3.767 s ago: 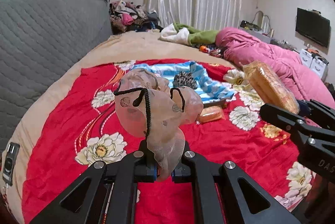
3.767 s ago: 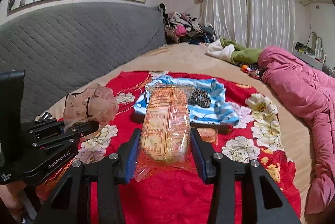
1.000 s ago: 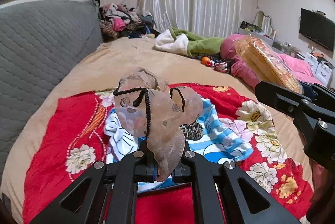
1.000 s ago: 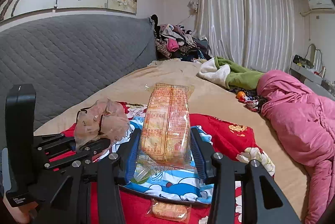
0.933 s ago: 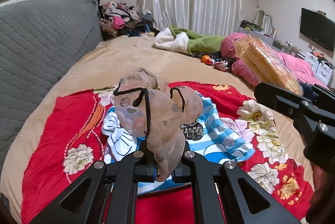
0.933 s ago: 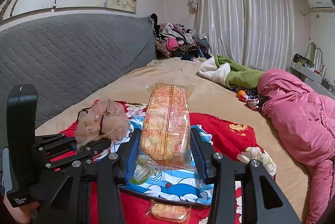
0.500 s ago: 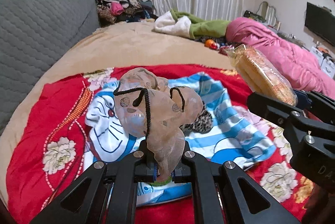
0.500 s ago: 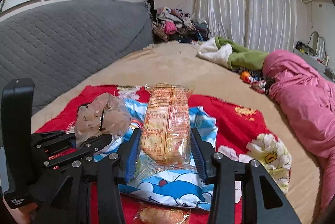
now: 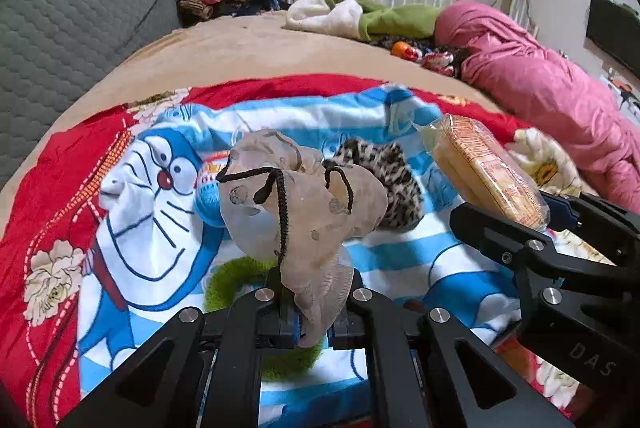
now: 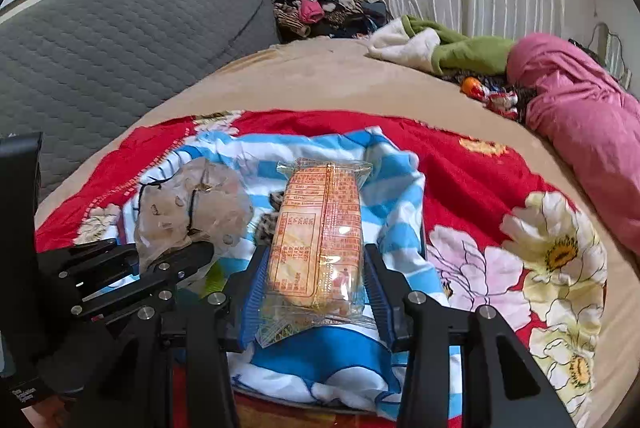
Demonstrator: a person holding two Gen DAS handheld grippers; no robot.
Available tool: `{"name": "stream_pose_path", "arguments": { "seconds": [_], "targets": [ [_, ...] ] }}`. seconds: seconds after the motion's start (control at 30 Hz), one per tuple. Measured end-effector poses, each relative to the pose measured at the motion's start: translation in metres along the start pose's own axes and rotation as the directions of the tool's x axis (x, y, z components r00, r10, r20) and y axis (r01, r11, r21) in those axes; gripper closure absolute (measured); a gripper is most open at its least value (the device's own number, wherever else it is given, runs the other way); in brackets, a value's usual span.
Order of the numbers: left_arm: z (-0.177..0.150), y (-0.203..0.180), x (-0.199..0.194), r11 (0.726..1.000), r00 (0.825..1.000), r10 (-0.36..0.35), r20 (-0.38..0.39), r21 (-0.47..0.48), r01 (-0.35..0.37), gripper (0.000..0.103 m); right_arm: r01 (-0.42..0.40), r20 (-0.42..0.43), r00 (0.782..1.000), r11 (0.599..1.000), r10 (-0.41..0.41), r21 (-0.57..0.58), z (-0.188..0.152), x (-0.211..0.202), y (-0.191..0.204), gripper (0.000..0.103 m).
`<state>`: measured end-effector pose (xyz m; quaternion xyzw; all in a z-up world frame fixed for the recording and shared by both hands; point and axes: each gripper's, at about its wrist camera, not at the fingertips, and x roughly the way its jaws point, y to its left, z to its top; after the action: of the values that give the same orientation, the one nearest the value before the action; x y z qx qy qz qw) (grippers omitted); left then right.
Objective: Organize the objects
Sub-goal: 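Release the scrunchie onto the green ring while the right gripper releases the pack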
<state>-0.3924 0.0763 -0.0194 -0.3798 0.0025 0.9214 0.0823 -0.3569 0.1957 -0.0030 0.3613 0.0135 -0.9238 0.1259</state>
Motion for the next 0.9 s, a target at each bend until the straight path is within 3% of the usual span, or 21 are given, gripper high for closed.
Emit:
{"name": "stream_pose_path", "arguments": {
  "seconds": [0.3, 0.9],
  "targets": [
    [-0.008, 0.000, 0.016, 1.000, 1.000, -0.017, -0.015, -0.009, 0.017, 0.095, -0.005, -0.042, 0.999, 1.000, 0.005, -0.006, -0.013, 0.017, 0.005, 0.057],
    [-0.017, -0.011, 0.024, 0.999, 0.999, 0.027, -0.025, 0.044, -0.026, 0.095, 0.023, -0.126, 0.992, 1.000, -0.023, -0.007, -0.026, 0.043, -0.002, 0.057]
  ]
}}
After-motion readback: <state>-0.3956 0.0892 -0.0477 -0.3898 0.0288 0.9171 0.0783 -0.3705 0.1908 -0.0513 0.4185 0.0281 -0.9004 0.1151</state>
